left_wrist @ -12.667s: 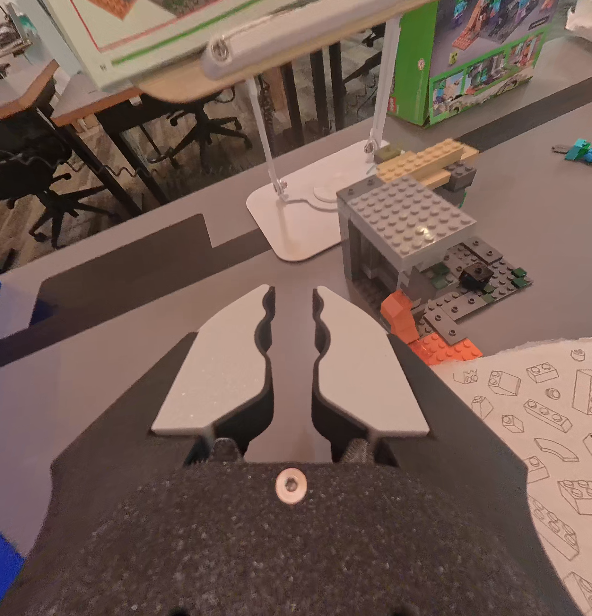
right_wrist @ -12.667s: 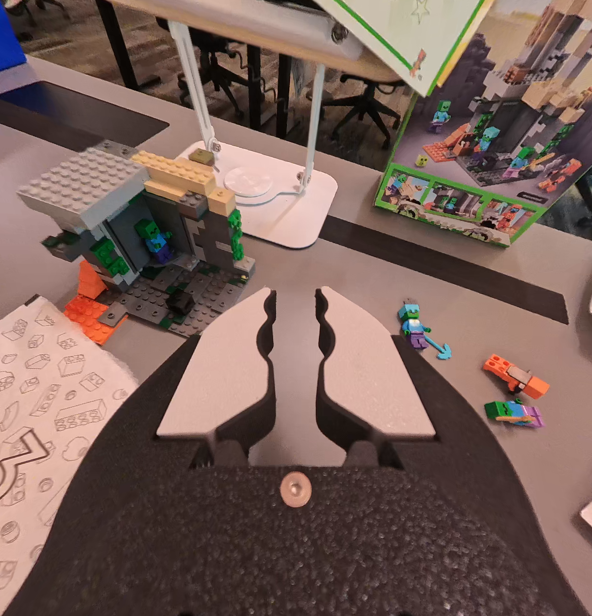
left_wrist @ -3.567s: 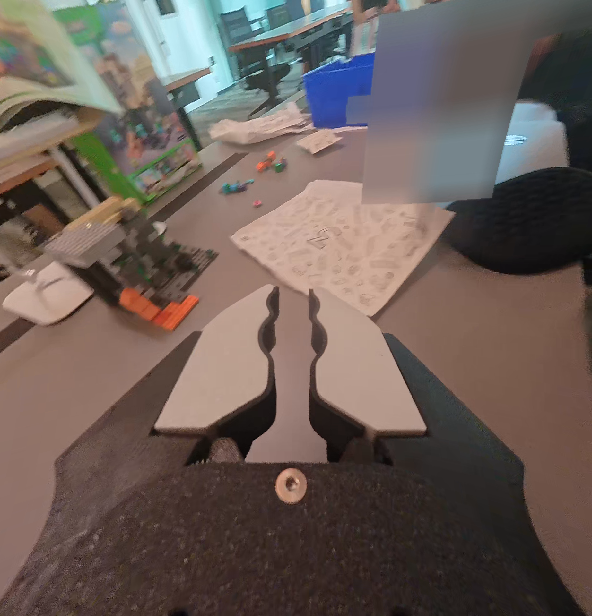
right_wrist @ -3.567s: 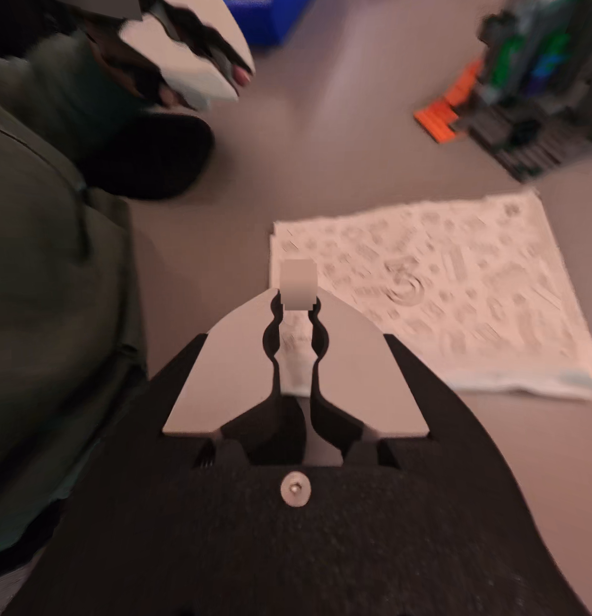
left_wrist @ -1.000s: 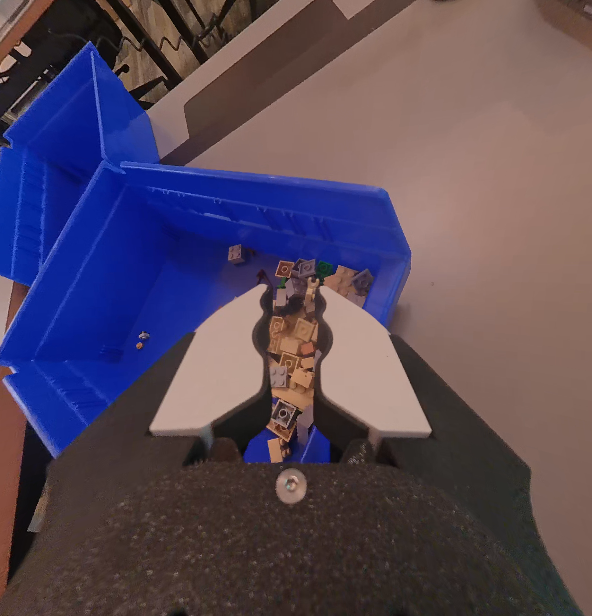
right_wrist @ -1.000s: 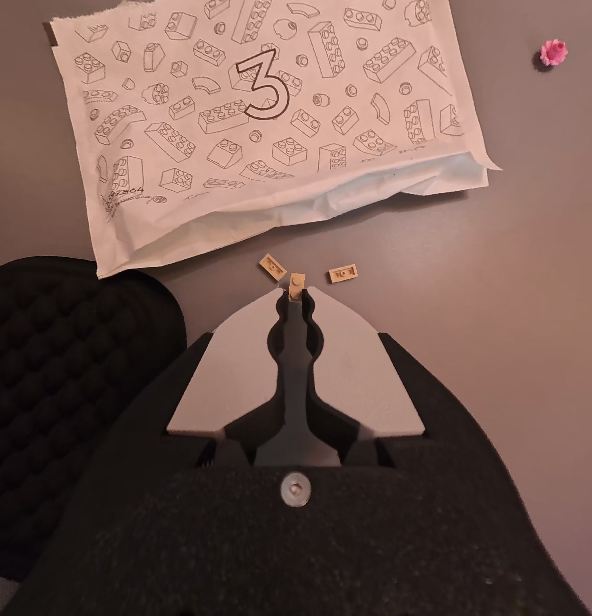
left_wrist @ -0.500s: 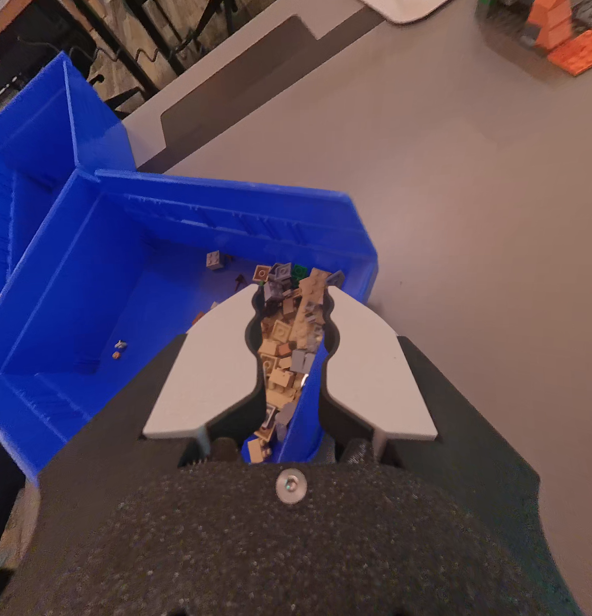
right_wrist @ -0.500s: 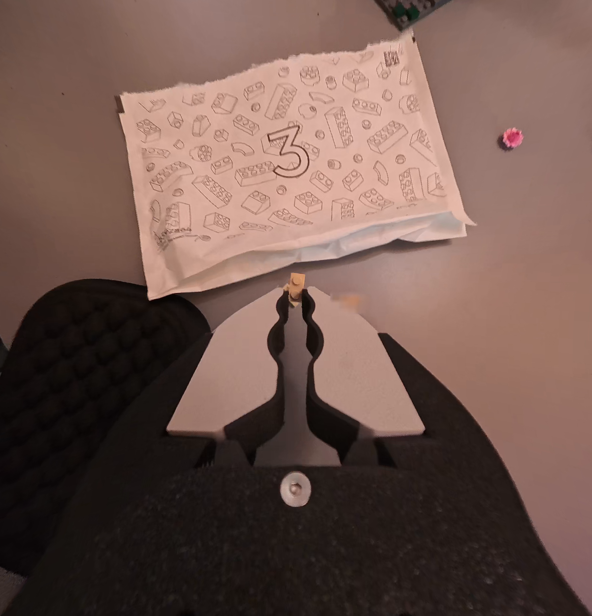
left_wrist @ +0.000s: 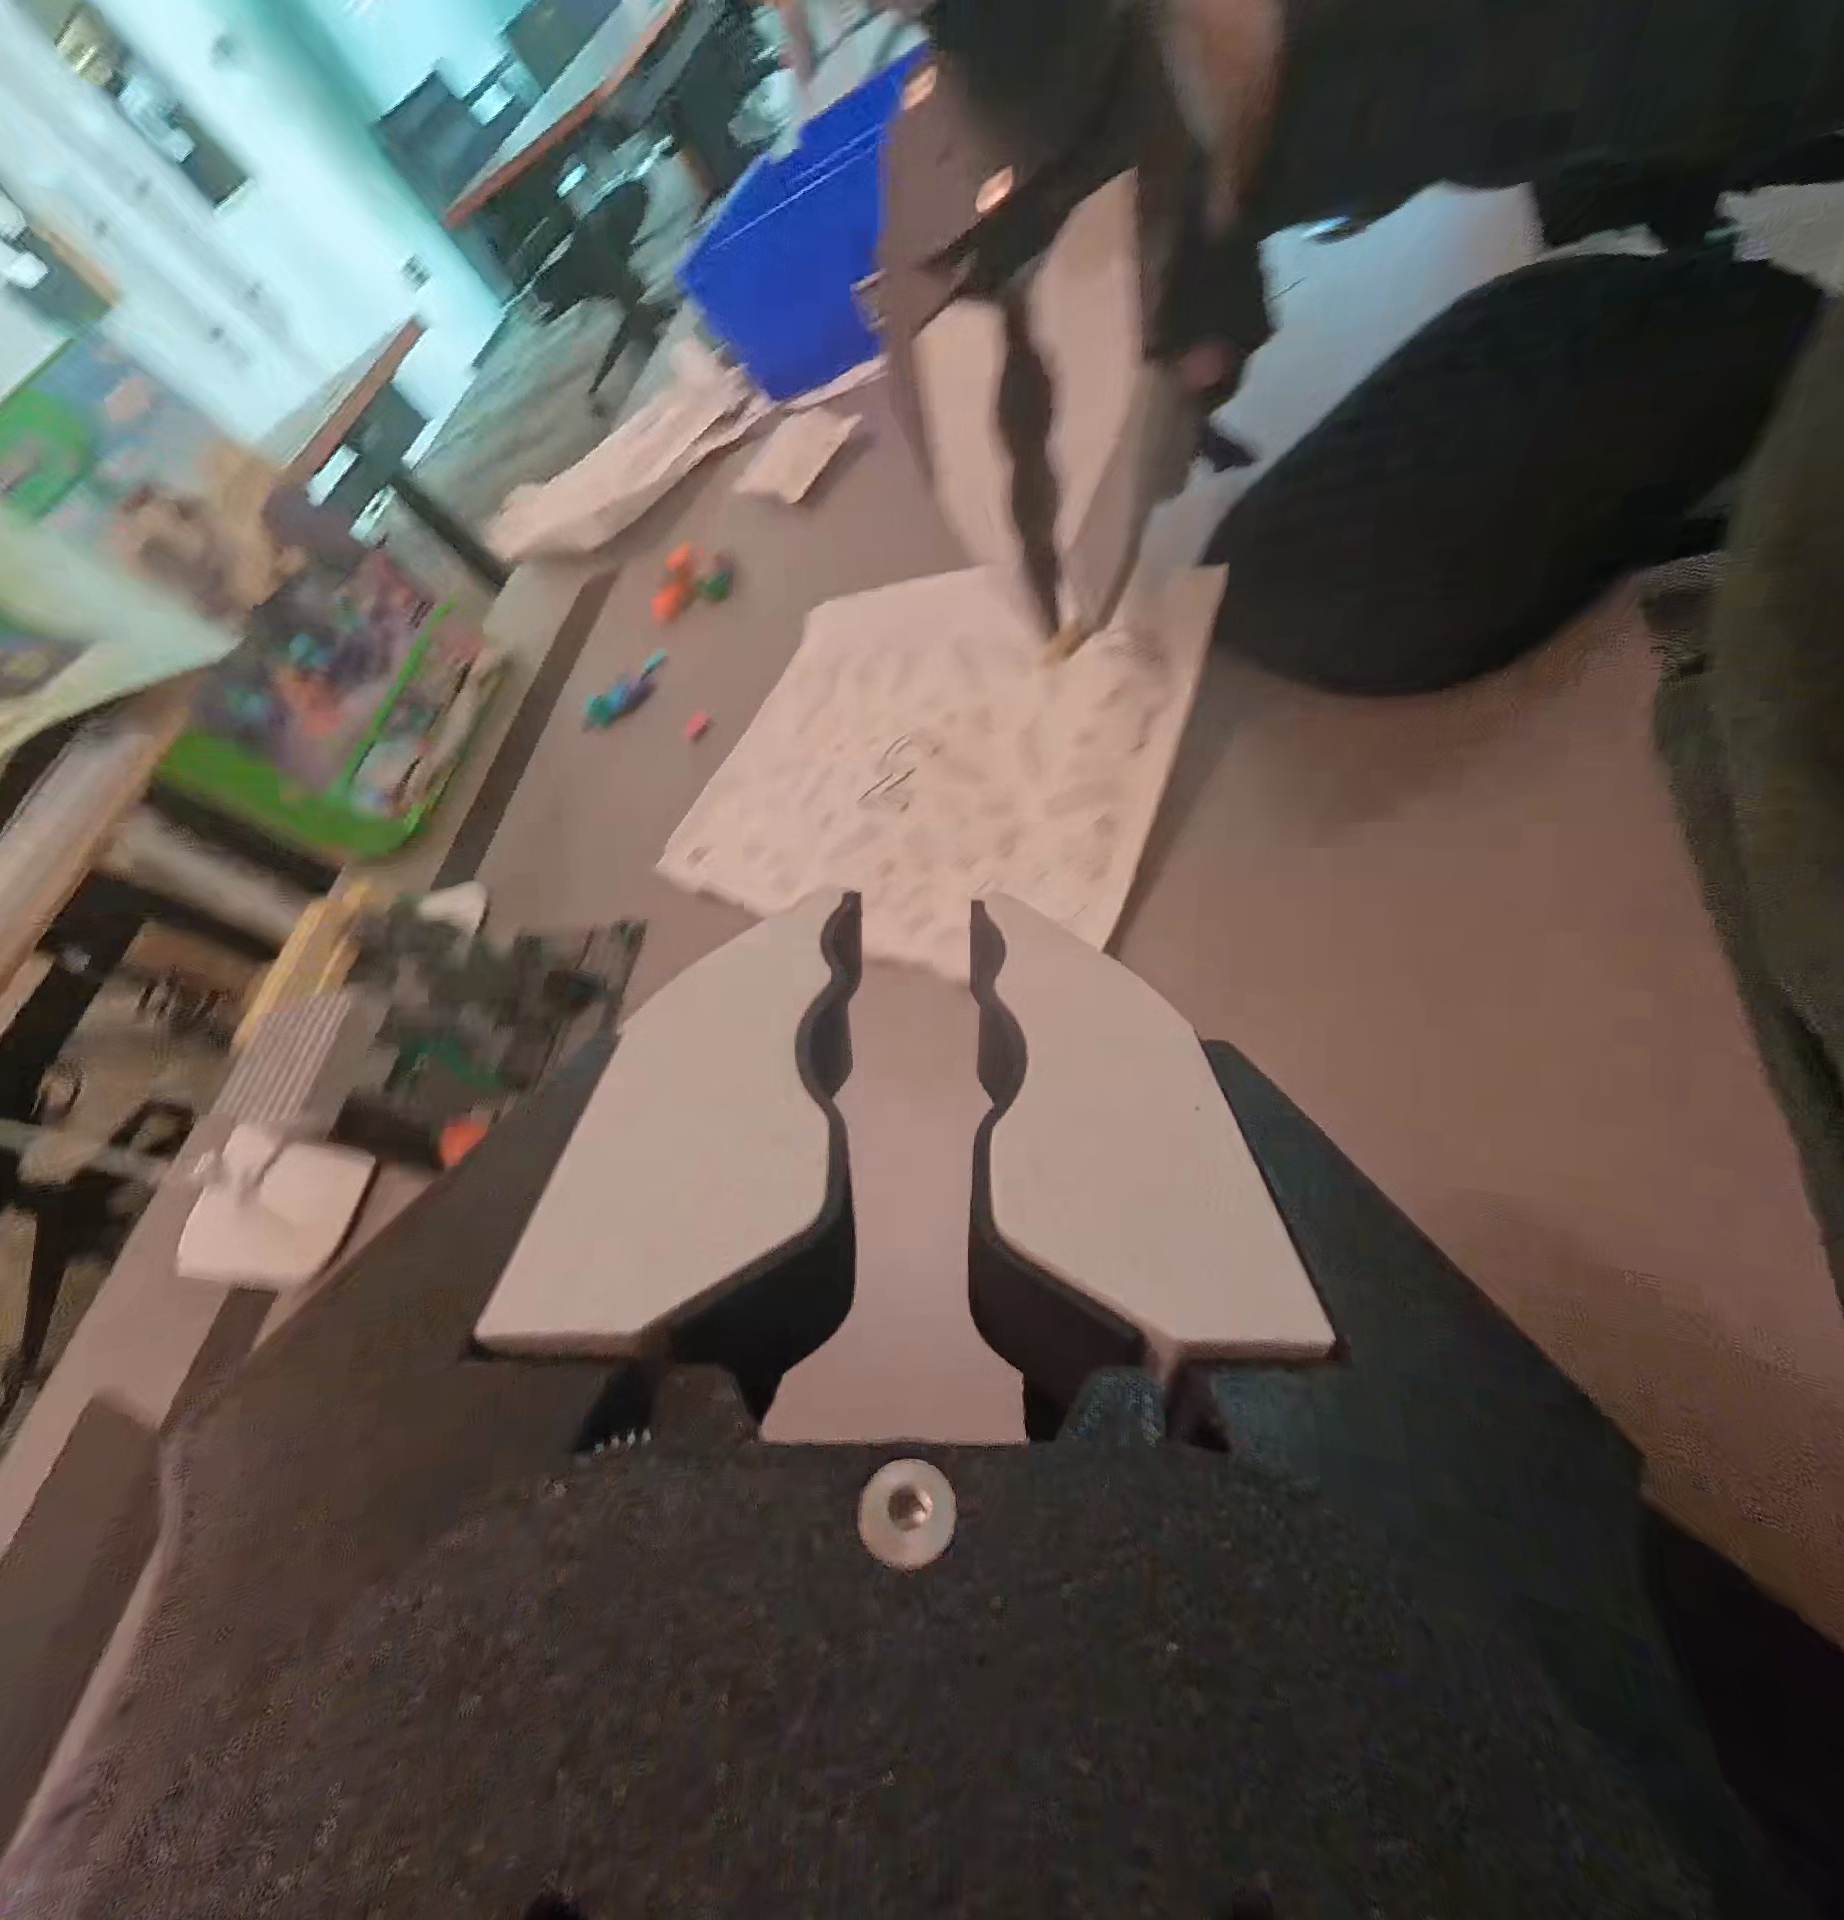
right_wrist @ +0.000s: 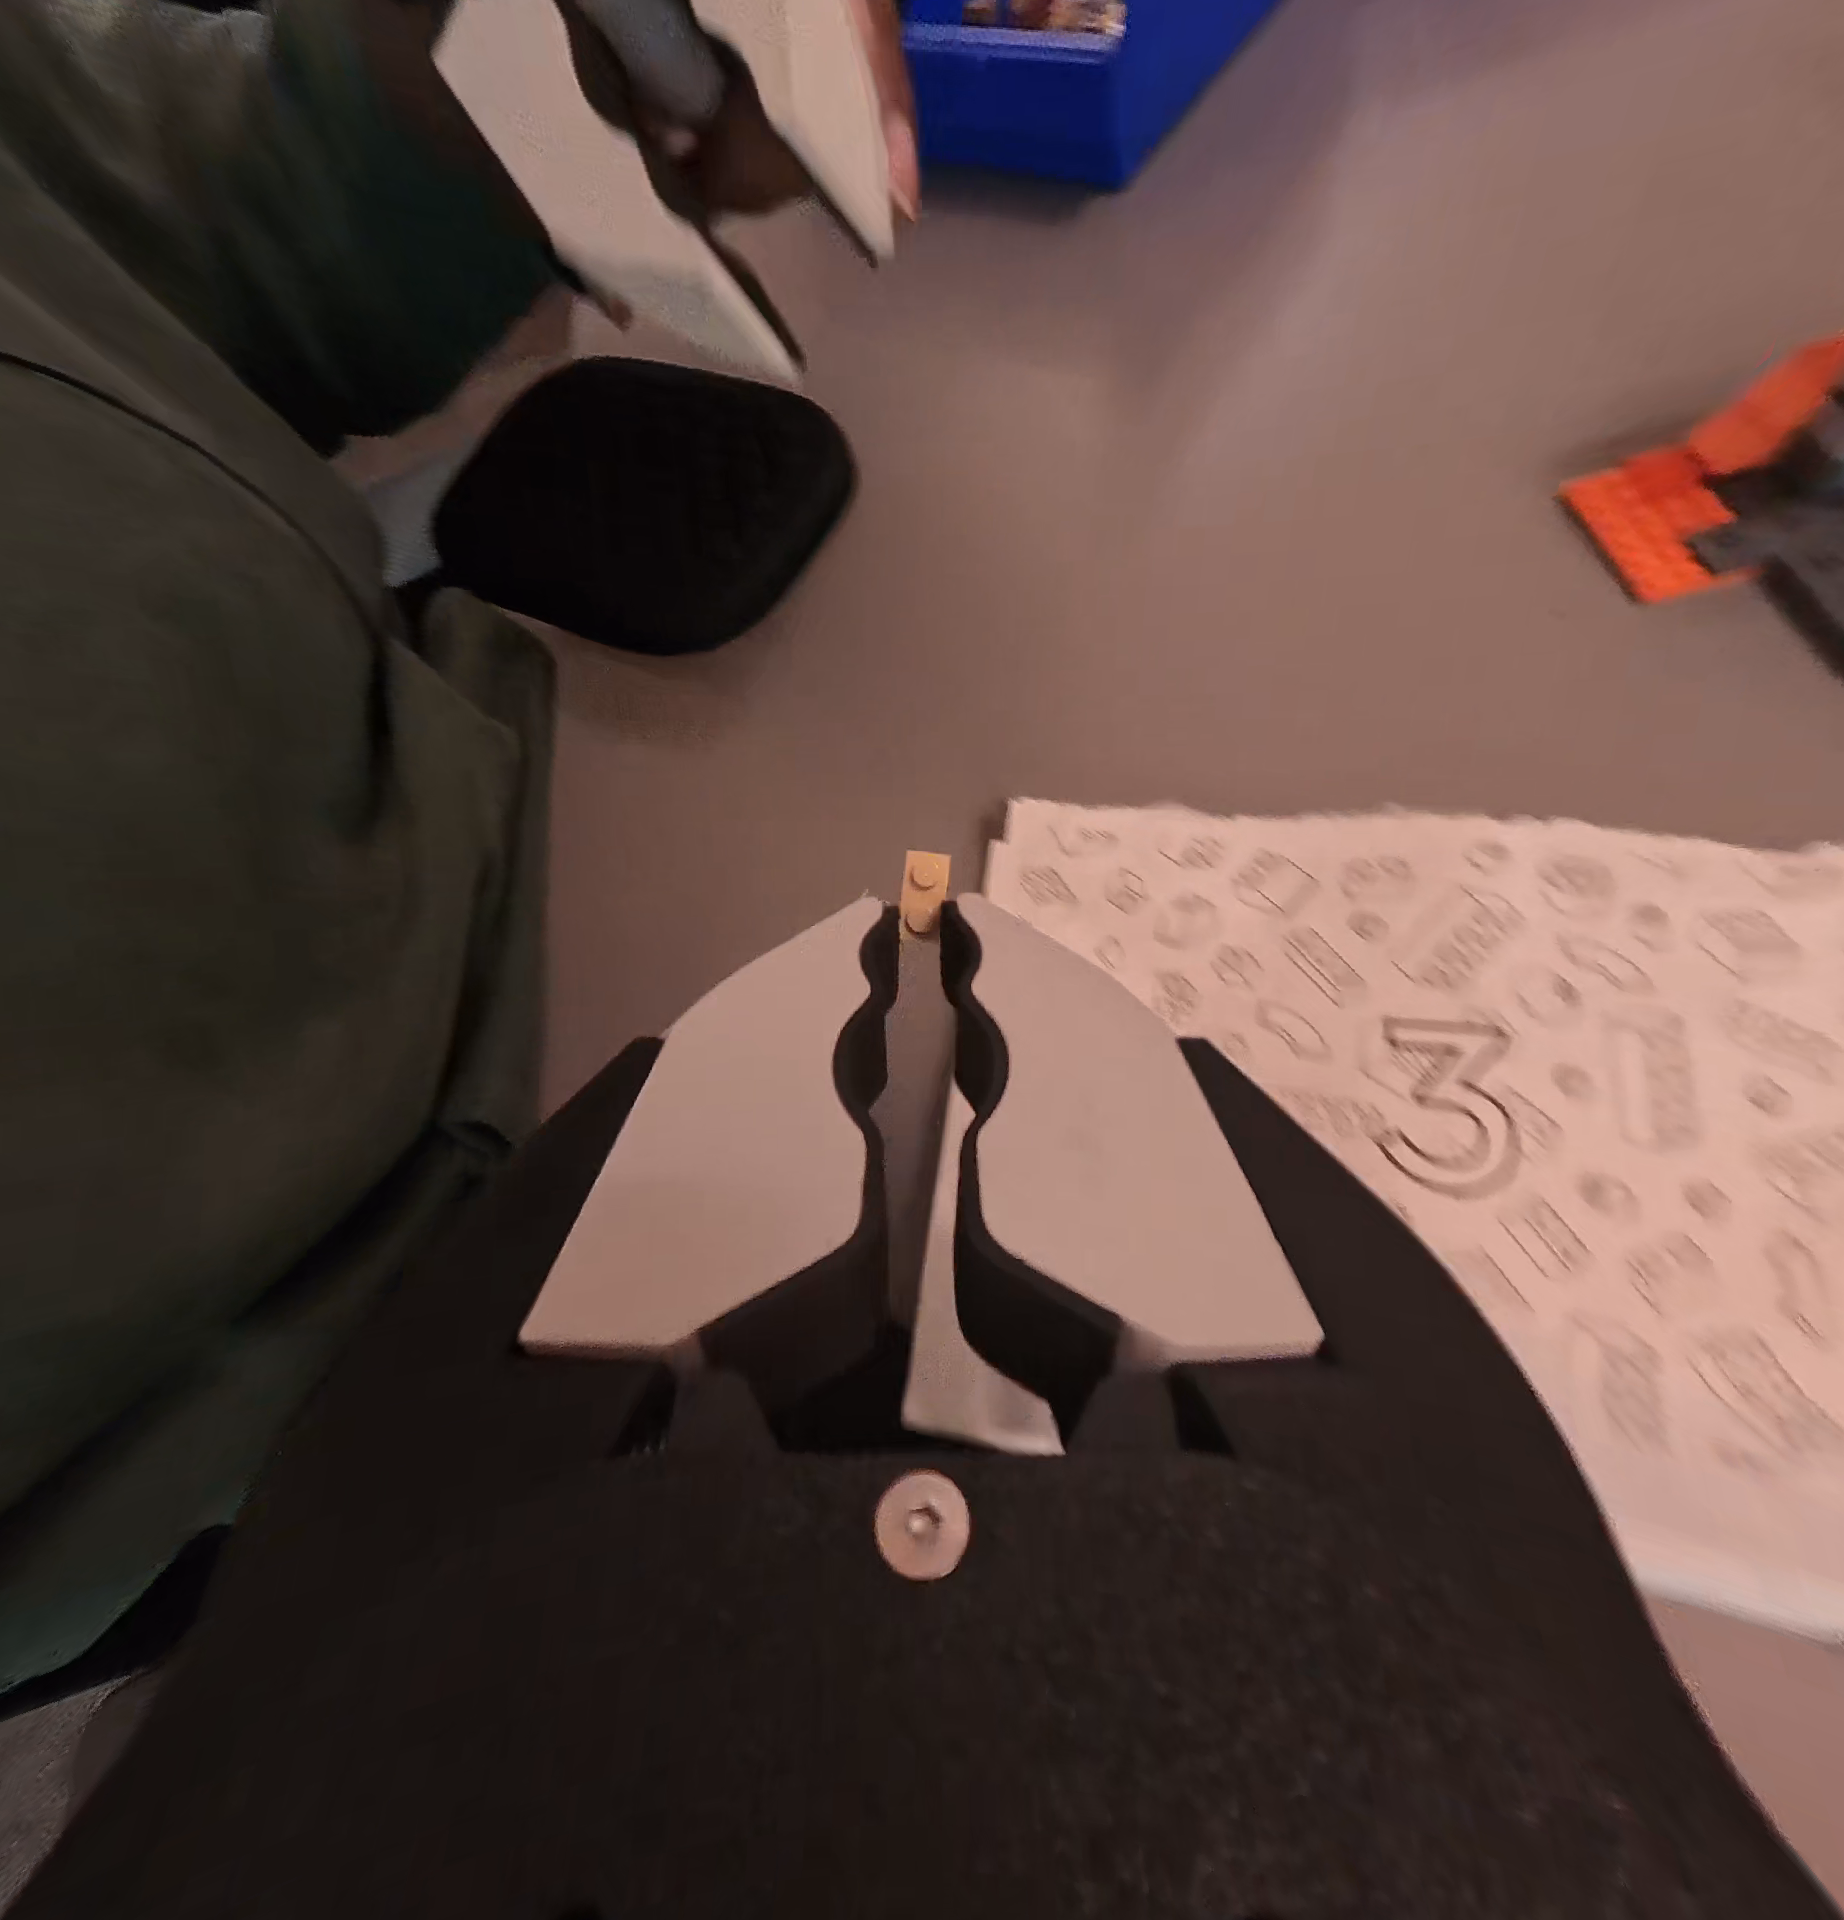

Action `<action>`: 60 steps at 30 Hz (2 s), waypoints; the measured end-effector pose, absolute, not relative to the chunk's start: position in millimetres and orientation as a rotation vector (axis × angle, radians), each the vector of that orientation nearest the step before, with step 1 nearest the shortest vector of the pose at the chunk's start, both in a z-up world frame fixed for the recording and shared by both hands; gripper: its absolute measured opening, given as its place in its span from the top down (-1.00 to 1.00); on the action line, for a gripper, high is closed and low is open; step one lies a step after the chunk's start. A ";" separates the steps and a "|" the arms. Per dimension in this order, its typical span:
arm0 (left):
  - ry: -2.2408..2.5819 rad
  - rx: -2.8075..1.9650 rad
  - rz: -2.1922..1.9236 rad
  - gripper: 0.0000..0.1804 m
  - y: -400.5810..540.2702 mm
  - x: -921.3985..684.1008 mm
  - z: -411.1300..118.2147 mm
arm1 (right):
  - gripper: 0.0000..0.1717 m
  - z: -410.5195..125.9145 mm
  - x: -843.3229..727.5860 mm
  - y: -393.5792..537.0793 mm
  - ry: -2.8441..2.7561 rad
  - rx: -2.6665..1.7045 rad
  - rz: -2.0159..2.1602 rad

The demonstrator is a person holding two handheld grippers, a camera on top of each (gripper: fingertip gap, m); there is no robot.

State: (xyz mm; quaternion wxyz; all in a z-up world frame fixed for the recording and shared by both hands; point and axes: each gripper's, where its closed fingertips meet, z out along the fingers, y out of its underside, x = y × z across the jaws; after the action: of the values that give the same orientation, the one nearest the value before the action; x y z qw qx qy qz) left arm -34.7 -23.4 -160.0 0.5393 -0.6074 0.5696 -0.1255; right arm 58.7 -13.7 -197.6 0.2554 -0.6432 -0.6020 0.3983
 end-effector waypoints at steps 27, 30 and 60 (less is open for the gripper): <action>1.510 -1.317 -0.219 0.96 -38.7 7.9 -192.6 | 0.86 -191.5 31.1 -43.6 -1.706 -1.653 1.248; 1.381 -1.403 -0.129 0.96 -19.8 -30.3 -180.6 | 0.80 -182.7 55.7 -16.3 -1.611 -1.691 1.129; 0.377 -2.108 0.413 0.64 25.1 -355.8 -198.9 | 0.80 -283.1 195.2 95.6 -1.416 -2.163 0.409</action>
State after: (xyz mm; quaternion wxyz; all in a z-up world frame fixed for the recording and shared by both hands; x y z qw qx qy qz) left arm -355.8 25.1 -198.9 0.4620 -0.8572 0.1533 0.1678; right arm 195.2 95.6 -283.1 0.2593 -0.7981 -0.5226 0.1510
